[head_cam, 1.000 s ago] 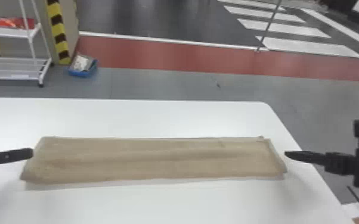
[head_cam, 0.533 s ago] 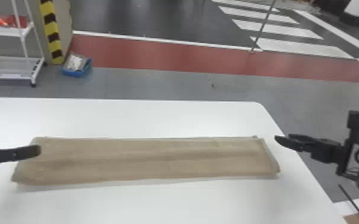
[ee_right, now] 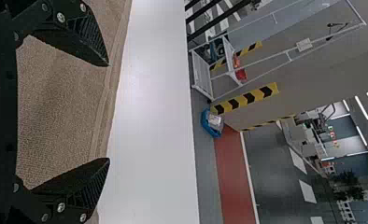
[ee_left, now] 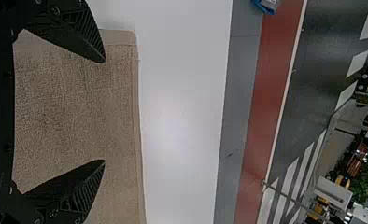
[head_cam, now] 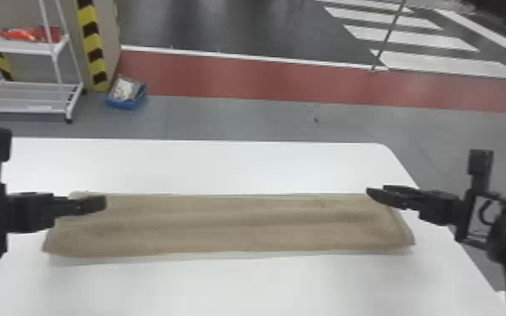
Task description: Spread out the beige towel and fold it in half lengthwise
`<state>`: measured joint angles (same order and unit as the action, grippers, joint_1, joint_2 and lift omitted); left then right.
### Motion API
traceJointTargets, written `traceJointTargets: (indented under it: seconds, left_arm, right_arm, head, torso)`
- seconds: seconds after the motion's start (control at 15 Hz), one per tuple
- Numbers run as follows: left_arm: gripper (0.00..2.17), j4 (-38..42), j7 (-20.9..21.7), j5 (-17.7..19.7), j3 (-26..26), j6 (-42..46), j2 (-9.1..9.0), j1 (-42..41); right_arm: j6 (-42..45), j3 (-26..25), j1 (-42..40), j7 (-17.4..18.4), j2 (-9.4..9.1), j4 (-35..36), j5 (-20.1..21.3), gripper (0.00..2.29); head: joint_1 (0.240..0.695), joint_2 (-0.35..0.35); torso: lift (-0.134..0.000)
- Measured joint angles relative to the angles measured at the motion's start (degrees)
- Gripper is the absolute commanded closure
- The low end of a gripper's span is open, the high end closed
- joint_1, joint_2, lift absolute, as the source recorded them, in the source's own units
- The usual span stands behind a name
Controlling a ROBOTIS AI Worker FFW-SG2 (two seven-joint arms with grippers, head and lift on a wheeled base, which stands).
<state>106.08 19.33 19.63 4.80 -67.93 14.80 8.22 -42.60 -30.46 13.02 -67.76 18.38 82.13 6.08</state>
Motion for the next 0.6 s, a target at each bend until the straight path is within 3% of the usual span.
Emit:
traceJointTargets:
  seconds: [0.27,0.6]
  left_arm:
    - [0.14,-2.1,0.4,-2.0,-0.8,-1.0,0.64,2.4]
    - [0.13,-5.4,1.1,-2.8,-0.6,-1.5,2.42,4.1]
  right_arm:
    - [-6.4,0.5,0.5,-0.1,1.02,1.4,2.1,0.19]
    - [-8.1,1.8,2.9,-0.1,4.75,-1.3,7.7,0.26]
  head:
    - [0.695,-0.200]
    - [0.695,-0.216]
  torso:
    - [-0.124]
    - [-0.124]
